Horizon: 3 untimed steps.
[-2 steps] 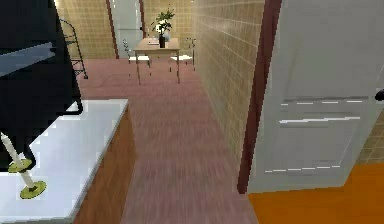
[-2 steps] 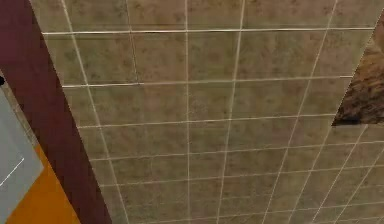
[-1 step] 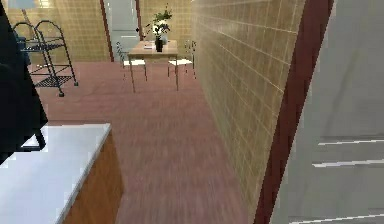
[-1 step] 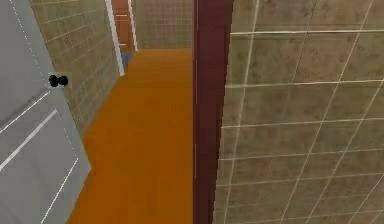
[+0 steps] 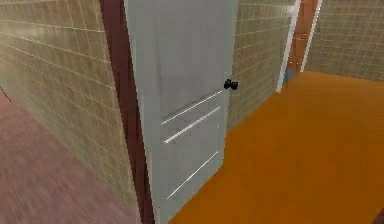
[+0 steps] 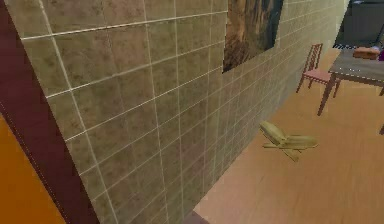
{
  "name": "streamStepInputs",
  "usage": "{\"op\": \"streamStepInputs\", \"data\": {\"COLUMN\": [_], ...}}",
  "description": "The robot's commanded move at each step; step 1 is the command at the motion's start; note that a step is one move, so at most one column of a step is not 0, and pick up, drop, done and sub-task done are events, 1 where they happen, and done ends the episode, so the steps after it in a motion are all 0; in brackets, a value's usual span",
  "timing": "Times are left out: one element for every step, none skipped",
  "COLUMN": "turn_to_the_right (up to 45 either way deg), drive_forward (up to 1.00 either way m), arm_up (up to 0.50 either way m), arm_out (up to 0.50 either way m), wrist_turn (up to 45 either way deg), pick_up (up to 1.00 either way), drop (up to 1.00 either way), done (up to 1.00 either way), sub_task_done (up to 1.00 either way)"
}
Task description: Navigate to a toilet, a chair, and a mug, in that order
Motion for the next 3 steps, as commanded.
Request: {"op": "streamStepInputs", "data": {"turn_to_the_right": [24.0, 3.0, -15.0], "drive_forward": [0.0, 0.0, 0.0], "arm_up": [0.0, 0.0, 0.0], "arm_out": [0.0, 0.0, 0.0], "wrist_turn": [0.0, 0.0, 0.0], "pick_up": [0.0, 0.0, 0.0], "drop": [0.0, 0.0, 0.0], "done": [0.0, 0.0, 0.0], "sub_task_done": [0.0, 0.0, 0.0]}}
